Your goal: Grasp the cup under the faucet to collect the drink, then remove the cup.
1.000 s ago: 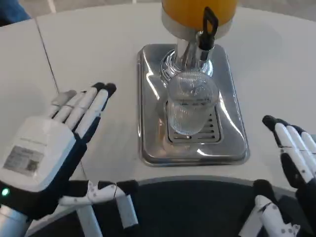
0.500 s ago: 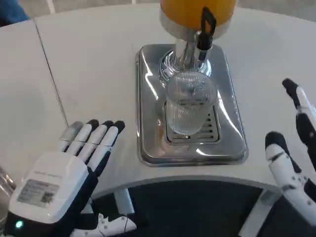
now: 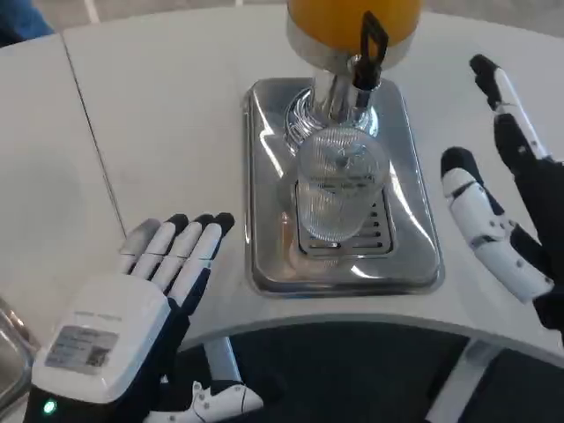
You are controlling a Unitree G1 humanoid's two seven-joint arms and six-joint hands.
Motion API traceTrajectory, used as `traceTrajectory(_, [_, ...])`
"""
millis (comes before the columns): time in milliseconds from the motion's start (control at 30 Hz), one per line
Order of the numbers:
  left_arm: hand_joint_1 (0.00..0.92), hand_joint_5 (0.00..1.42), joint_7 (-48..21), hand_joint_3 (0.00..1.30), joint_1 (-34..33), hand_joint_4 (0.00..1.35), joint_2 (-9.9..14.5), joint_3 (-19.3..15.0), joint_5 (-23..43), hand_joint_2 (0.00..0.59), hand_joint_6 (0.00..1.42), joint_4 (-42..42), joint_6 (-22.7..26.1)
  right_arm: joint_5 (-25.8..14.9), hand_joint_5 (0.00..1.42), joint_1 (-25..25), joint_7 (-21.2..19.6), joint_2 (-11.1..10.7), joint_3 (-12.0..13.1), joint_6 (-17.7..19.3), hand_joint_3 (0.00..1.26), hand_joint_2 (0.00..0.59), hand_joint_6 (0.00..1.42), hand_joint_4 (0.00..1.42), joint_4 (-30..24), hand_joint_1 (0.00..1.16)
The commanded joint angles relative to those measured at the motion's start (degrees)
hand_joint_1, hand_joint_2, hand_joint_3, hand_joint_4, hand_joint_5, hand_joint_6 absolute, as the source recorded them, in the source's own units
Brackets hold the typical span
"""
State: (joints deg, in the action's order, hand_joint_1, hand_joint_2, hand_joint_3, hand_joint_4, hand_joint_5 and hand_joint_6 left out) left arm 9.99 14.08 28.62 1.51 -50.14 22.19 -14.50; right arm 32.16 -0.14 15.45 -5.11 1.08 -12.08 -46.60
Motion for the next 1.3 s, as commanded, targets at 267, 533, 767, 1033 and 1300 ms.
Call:
traceTrajectory(267, [0.000,0.00,-1.1,0.00,0.4,0.00,-1.0,2.0,-1.8,0.094,0.00,1.3,0.1,-3.4,0.00,-8.6,-2.8,0.4,-2.3,-2.5,0.00,0.550,0.00,0.00,4.2,0.12])
traceTrajectory(533, [0.000,0.00,-1.6,0.00,0.5,0.00,-1.1,1.0,-1.6,0.094,0.00,1.7,0.7,-3.4,0.00,-14.4,-5.4,0.7,-2.8,-4.7,0.00,0.550,0.00,0.00,6.2,0.11])
traceTrajectory(767, [0.000,0.00,-1.8,0.00,1.8,0.00,-1.0,-0.3,-1.2,0.094,0.00,2.3,0.6,-3.6,0.00,-16.0,-6.9,-0.3,-2.6,-4.9,0.00,0.550,0.00,0.00,9.4,0.11])
traceTrajectory(1033, [0.000,0.00,-1.9,0.00,2.2,0.00,-1.2,-0.6,-1.1,0.094,0.00,2.4,0.4,-3.9,0.00,-20.1,-8.3,-0.8,-3.4,-4.2,0.00,0.550,0.00,0.00,13.4,0.10])
traceTrajectory(1300, [0.000,0.00,-2.2,0.00,2.0,0.00,-1.7,-0.1,-1.3,0.094,0.00,2.4,0.8,-4.6,0.00,-22.6,-12.1,1.3,-5.8,-3.6,0.00,0.550,0.00,0.00,18.4,0.10])
